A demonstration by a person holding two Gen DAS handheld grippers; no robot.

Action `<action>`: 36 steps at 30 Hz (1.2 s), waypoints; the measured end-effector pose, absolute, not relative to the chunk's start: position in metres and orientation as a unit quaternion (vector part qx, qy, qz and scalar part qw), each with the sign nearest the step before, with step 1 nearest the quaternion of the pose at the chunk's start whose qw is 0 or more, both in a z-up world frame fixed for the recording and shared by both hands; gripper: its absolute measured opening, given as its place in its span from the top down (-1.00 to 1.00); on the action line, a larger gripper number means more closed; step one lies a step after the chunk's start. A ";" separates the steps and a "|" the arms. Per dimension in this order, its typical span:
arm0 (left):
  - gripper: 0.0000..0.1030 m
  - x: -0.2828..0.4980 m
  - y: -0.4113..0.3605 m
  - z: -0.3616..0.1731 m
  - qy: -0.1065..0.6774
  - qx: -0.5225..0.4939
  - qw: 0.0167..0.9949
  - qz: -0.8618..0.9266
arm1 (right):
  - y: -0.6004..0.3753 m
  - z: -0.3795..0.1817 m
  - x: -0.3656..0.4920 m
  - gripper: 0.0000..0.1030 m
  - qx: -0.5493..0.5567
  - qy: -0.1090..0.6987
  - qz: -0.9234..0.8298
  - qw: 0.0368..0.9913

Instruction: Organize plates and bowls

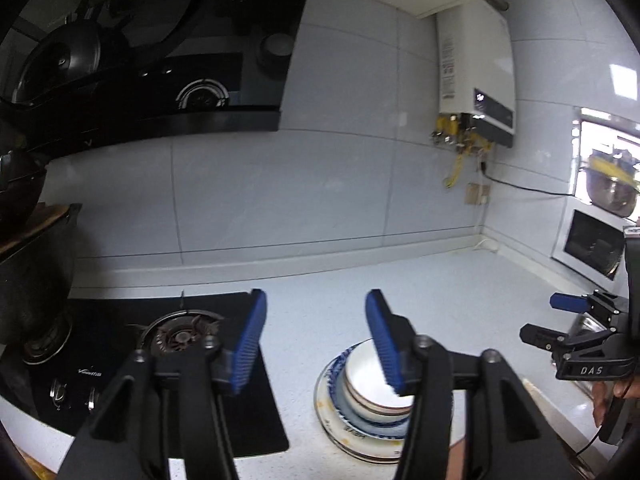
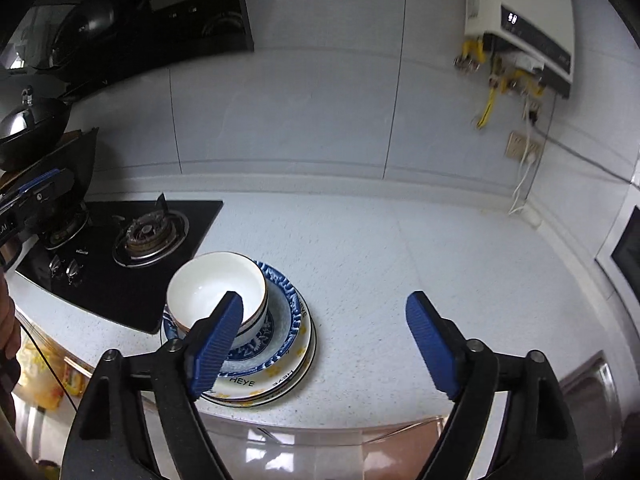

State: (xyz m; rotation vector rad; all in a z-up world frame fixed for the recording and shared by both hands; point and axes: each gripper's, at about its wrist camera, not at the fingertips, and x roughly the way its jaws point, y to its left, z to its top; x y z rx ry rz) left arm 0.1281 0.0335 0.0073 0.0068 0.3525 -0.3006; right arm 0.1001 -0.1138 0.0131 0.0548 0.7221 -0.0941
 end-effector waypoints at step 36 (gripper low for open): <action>-0.36 -0.079 -0.012 0.027 0.179 0.051 0.983 0.013 | -0.138 0.057 -0.040 -0.78 0.130 0.254 -0.021 0.958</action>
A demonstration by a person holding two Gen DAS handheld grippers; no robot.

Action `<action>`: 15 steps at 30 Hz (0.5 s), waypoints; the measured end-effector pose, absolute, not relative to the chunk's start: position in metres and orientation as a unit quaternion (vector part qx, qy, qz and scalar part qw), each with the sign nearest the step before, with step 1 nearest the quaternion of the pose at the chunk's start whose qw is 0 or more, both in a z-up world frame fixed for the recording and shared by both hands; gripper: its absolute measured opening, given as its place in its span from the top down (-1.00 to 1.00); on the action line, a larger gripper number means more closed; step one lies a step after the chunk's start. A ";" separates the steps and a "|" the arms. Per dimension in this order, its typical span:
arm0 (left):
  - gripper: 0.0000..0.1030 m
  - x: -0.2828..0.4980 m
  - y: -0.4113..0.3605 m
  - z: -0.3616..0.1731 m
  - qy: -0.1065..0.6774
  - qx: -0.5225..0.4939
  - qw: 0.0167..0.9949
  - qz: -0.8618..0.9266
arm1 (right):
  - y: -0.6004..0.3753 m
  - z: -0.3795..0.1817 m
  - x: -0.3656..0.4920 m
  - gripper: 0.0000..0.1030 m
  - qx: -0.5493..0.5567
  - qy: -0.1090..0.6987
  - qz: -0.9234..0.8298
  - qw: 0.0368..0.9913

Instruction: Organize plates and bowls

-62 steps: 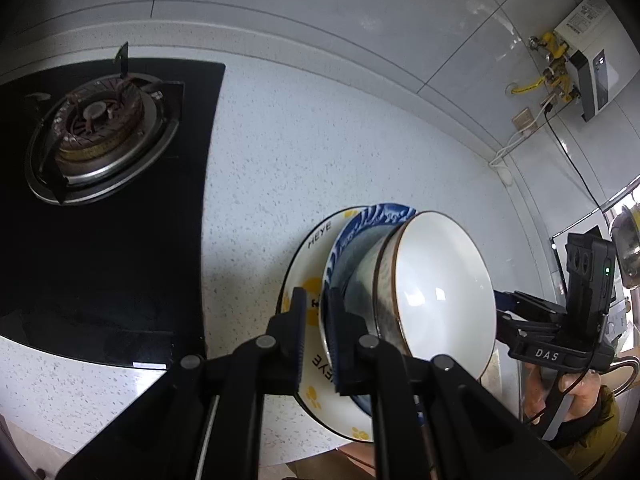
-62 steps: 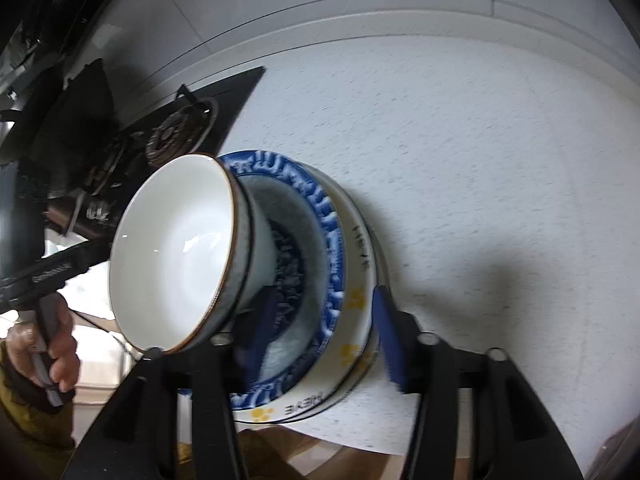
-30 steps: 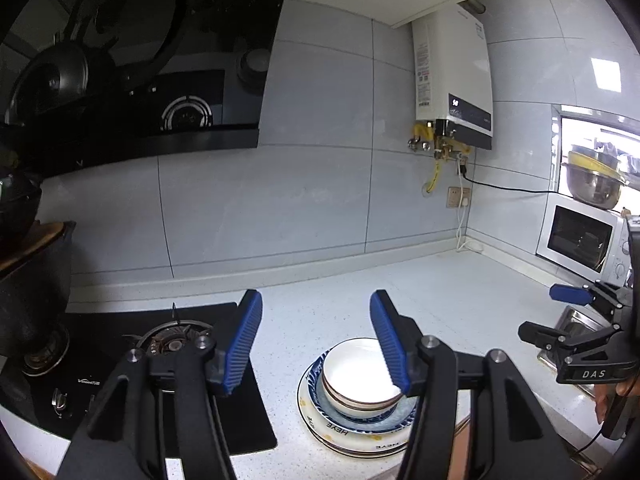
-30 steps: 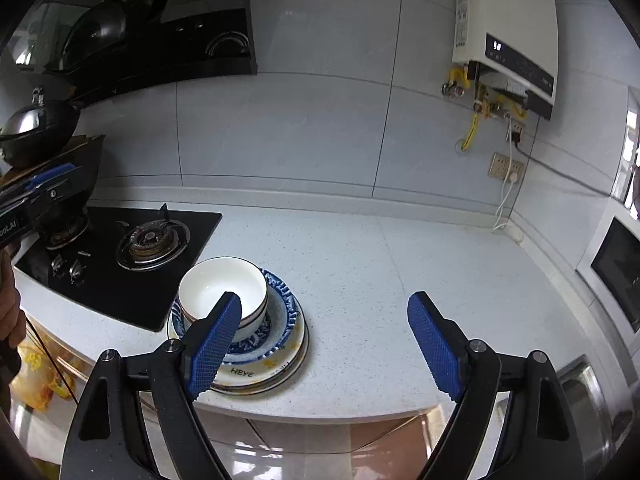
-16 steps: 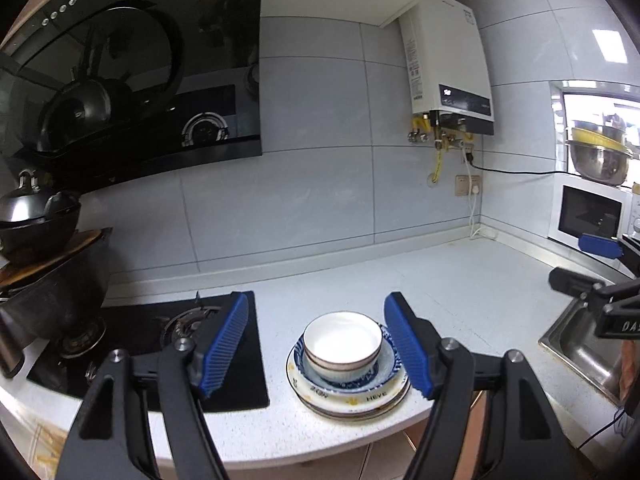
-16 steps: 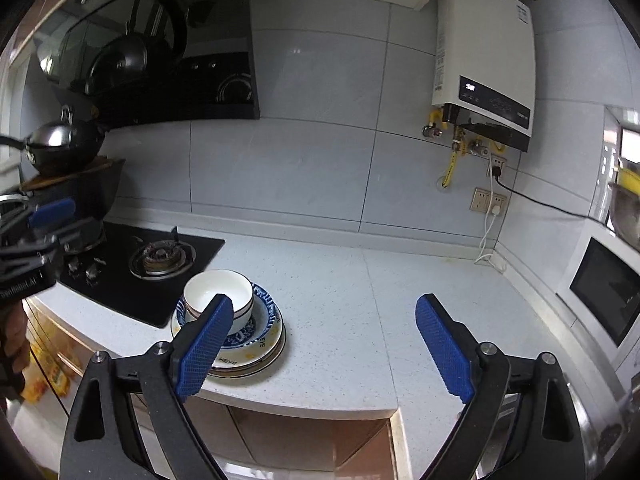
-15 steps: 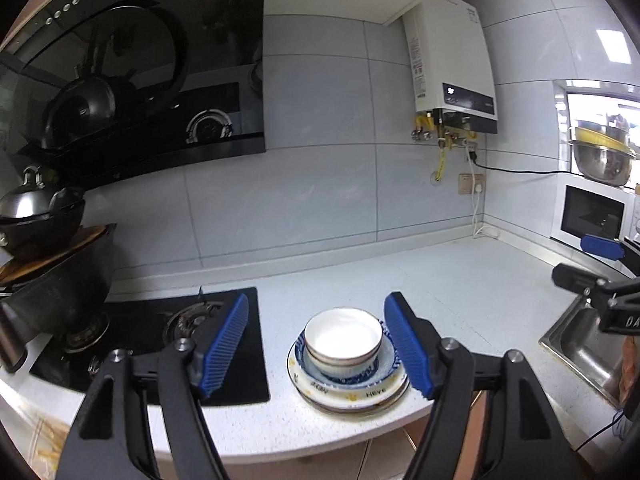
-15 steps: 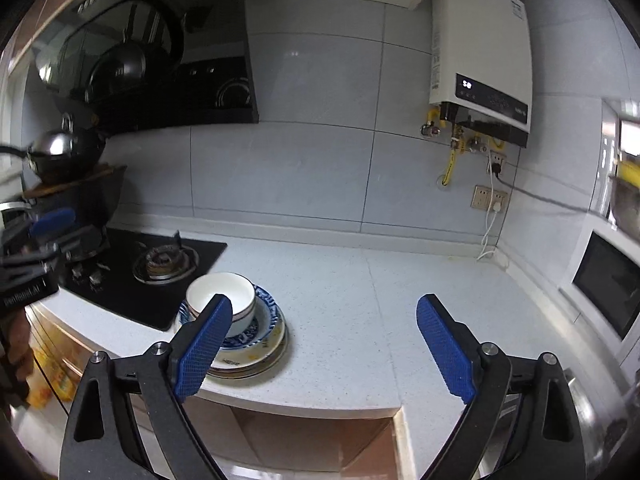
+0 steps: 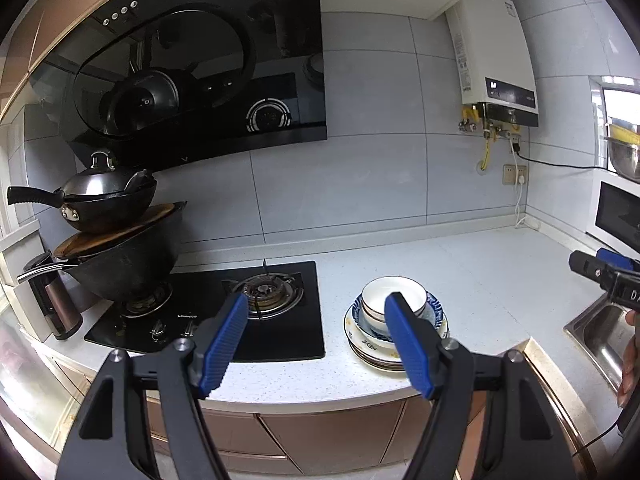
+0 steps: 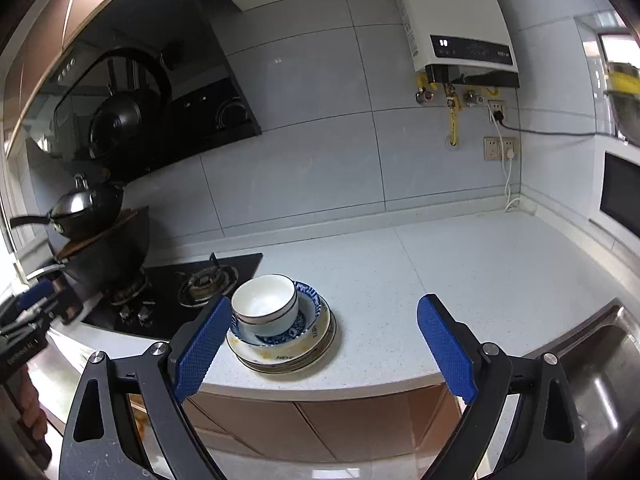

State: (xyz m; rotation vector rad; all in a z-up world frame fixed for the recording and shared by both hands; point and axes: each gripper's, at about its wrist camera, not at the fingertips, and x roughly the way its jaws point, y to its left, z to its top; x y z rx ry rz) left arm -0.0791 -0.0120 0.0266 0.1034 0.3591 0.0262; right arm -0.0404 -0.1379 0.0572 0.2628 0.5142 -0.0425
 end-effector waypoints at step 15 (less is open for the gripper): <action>-0.36 -0.073 0.082 0.005 0.185 0.040 0.982 -0.015 | -0.040 0.065 -0.052 -0.78 0.014 0.342 -0.116 0.932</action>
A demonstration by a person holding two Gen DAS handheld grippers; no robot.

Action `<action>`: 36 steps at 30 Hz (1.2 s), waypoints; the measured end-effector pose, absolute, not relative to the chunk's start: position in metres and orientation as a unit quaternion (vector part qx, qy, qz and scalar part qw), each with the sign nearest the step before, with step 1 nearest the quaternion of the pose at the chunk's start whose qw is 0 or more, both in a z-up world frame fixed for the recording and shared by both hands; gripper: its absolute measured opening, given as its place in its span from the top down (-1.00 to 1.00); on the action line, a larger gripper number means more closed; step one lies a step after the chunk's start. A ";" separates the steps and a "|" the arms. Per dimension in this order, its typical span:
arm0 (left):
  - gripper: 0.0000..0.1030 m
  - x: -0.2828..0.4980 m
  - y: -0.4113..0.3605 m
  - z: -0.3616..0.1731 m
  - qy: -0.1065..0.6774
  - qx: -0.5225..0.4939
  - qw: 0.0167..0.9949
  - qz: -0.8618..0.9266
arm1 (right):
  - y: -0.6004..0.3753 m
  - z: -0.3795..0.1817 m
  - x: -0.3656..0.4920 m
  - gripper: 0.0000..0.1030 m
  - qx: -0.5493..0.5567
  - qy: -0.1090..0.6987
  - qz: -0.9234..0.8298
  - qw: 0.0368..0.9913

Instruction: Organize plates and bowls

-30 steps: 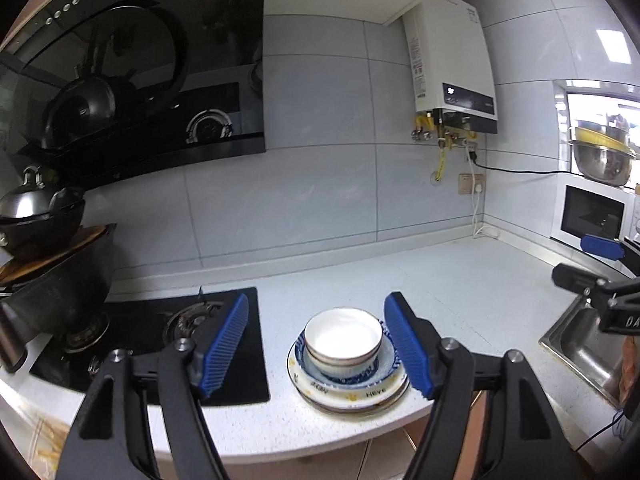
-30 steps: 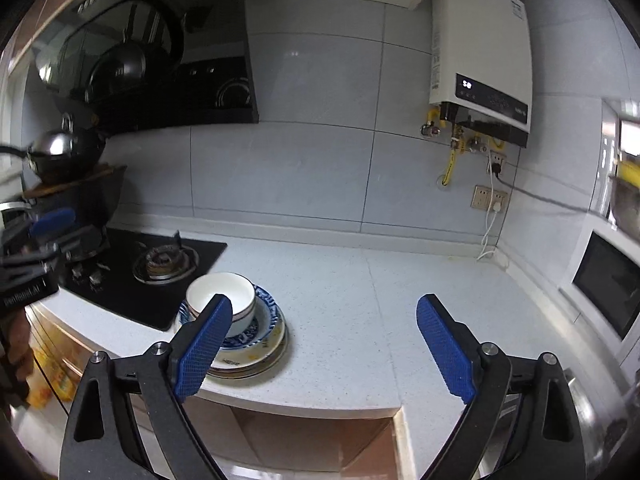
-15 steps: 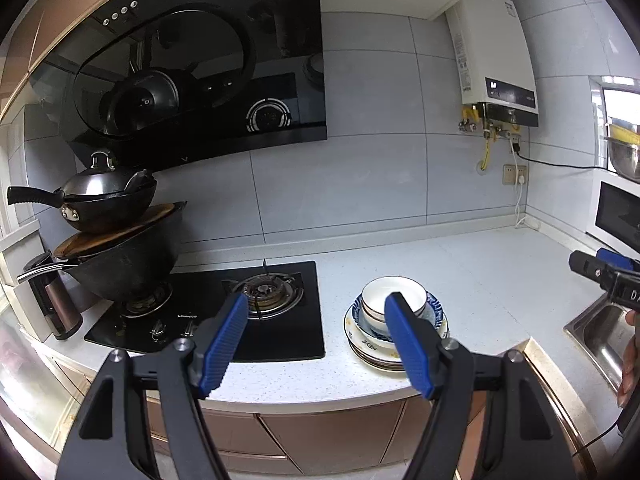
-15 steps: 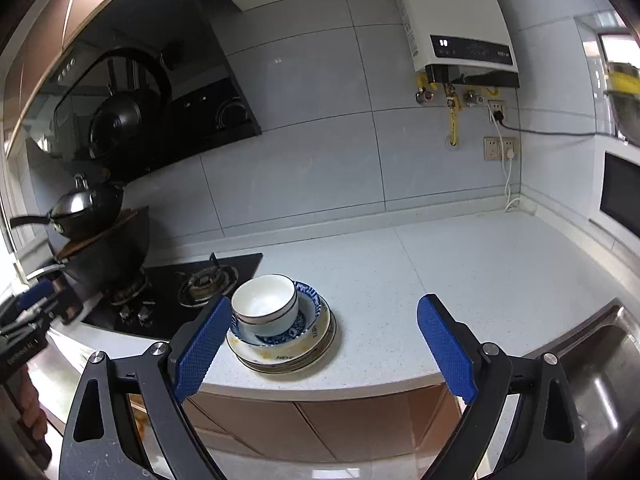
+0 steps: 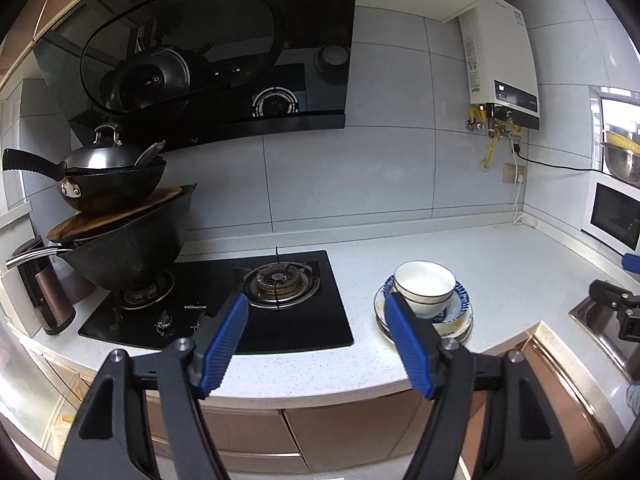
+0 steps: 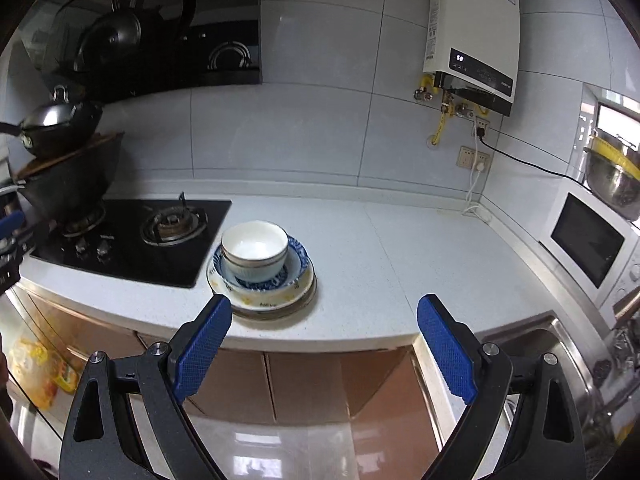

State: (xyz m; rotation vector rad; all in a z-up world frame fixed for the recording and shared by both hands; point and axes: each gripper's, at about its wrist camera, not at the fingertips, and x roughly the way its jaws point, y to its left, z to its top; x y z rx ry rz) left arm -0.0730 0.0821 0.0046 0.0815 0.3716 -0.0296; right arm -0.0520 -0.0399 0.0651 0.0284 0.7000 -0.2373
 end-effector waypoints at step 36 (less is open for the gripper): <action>-0.36 -0.119 0.045 0.011 0.197 0.051 0.975 0.084 | -0.088 0.041 -0.046 -0.78 0.092 0.341 -0.023 0.935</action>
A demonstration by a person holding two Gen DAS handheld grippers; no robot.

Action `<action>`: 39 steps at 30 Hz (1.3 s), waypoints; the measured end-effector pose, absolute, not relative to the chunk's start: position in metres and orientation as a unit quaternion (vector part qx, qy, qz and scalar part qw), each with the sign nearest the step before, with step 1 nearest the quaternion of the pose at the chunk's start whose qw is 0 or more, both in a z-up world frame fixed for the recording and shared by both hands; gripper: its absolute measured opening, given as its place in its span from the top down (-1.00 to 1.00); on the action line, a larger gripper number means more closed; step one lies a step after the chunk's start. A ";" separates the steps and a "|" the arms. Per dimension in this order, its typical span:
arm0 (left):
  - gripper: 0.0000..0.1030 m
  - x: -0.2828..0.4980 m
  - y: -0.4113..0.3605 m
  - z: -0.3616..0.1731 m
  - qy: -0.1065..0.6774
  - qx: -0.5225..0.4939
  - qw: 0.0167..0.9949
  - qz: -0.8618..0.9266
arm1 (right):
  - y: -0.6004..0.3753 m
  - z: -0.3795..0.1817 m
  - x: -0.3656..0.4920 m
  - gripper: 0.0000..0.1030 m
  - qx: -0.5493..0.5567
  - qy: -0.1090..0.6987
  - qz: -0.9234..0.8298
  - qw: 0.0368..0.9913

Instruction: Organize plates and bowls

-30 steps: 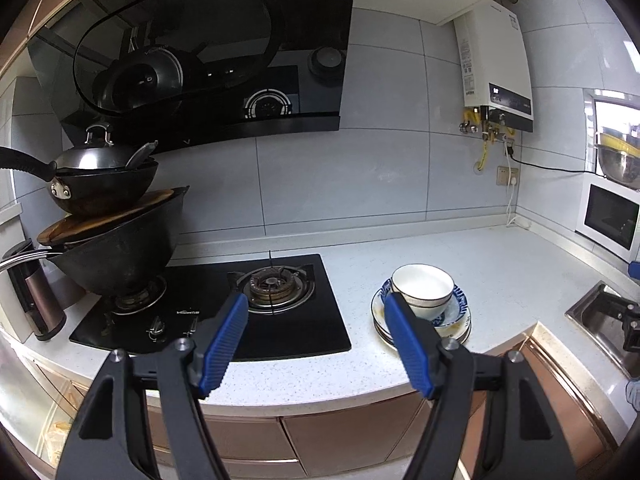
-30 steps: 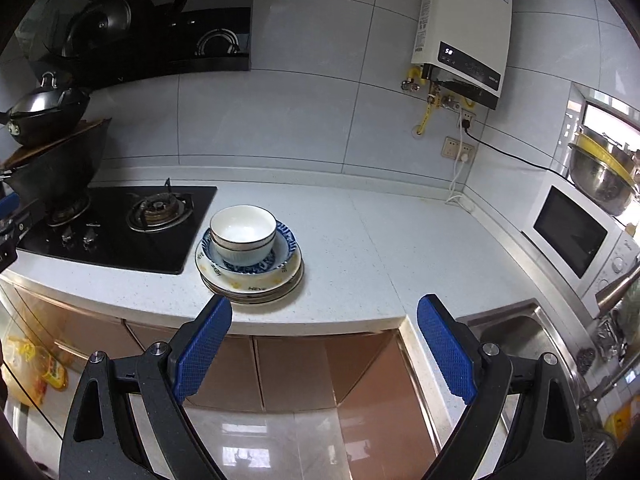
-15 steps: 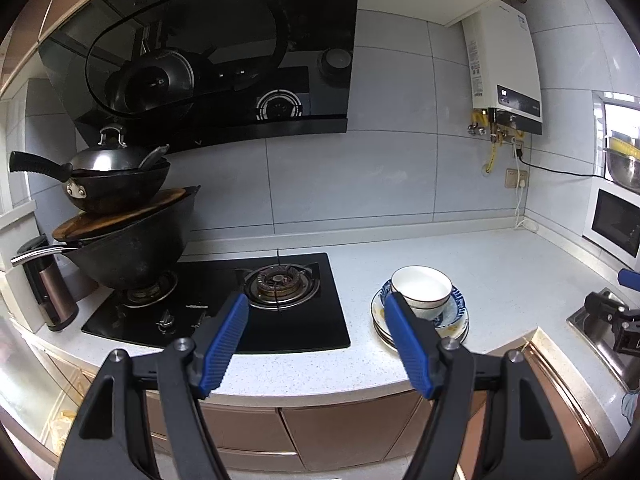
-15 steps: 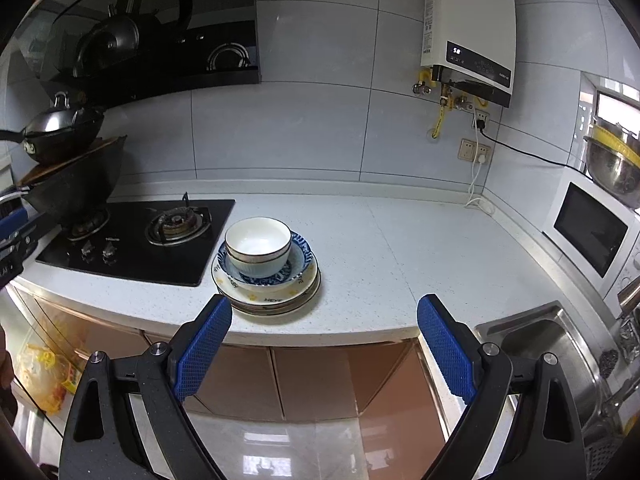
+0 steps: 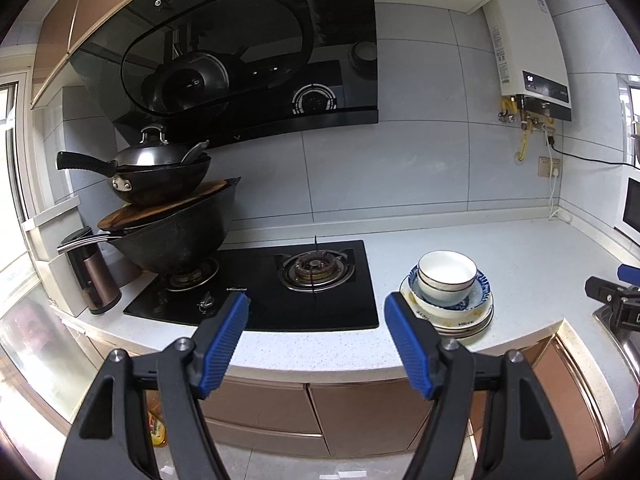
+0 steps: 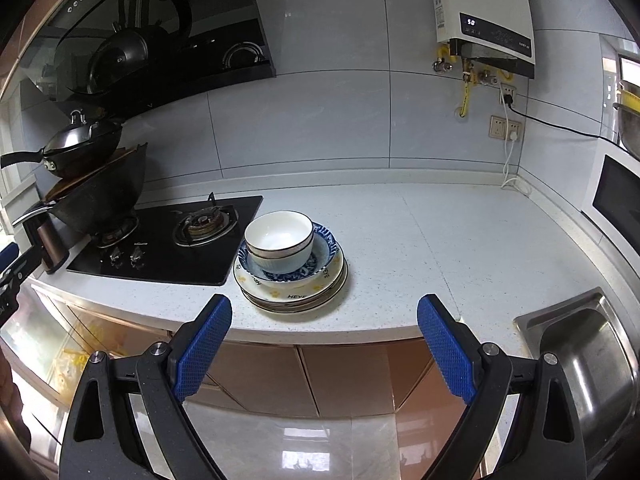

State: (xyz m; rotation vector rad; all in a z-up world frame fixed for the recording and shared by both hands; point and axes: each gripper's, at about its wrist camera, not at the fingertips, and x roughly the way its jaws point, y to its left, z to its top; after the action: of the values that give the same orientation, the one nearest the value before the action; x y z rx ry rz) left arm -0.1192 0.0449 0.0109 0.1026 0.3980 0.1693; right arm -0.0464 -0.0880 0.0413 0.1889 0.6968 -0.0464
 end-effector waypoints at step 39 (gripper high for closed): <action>-0.36 -0.159 0.084 0.015 0.203 0.029 0.978 0.047 | -0.049 0.067 -0.064 -0.78 0.063 0.332 -0.028 0.941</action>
State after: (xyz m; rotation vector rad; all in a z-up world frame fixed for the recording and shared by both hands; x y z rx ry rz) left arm -0.1588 0.0840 0.0152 0.0582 0.4098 0.0952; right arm -0.0635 -0.0489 0.0673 0.1291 0.6771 -0.0579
